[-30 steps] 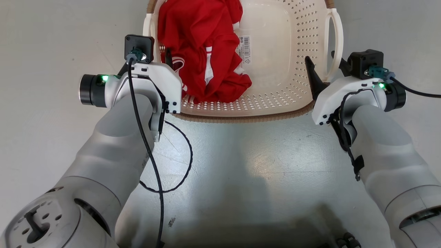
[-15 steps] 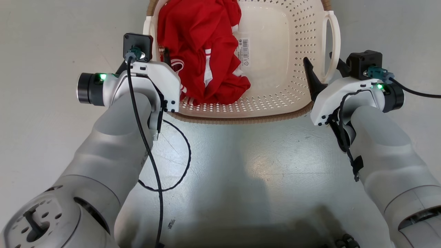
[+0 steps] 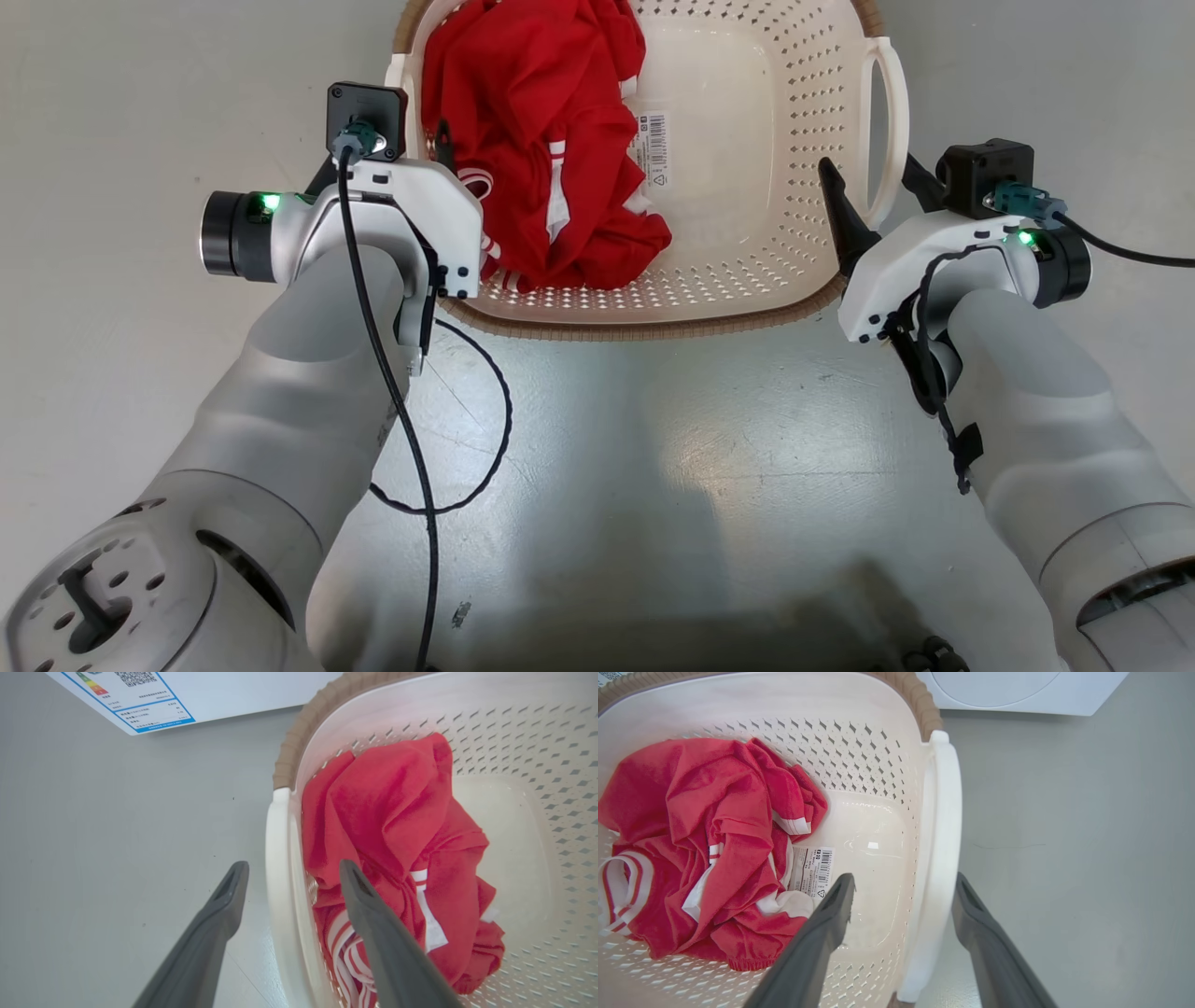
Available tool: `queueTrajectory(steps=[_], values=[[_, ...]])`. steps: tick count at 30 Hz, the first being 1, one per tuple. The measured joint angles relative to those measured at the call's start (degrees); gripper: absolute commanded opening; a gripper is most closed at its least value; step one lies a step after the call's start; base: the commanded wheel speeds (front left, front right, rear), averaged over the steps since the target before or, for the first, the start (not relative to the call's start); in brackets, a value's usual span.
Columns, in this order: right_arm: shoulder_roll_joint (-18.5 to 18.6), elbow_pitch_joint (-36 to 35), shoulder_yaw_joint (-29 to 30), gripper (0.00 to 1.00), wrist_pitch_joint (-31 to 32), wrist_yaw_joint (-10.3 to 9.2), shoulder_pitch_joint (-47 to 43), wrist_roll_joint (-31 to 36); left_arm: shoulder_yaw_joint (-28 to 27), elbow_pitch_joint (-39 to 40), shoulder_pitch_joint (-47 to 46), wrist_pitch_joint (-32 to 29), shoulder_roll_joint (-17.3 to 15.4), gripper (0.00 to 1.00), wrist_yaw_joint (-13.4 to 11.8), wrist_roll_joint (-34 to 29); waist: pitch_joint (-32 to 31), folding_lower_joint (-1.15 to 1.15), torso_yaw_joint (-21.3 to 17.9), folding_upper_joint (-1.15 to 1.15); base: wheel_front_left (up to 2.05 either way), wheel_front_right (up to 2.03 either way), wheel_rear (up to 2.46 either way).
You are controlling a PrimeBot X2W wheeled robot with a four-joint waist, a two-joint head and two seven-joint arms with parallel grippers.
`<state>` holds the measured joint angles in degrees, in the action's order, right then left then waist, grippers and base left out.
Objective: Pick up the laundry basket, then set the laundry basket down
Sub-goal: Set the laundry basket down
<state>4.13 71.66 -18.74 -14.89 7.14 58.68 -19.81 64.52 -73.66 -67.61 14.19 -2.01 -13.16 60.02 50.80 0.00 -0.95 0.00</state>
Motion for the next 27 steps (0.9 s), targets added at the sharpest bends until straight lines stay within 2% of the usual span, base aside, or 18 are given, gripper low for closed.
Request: queueTrajectory(steps=[18,27], values=[[0.0,0.6,1.2,1.00,0.0,0.00,-0.2,-0.3,-0.4,-0.3,0.2,0.0,-0.2,1.00,0.0,0.5,-2.6,0.00,-0.8,0.00,0.00,0.00,0.00],[-0.1,0.7,2.1,1.00,0.0,0.00,-2.4,-0.2,-1.1,-0.1,2.7,0.2,-0.1,1.00,0.6,1.1,-6.6,0.00,-1.0,0.00,0.00,0.00,0.00]])
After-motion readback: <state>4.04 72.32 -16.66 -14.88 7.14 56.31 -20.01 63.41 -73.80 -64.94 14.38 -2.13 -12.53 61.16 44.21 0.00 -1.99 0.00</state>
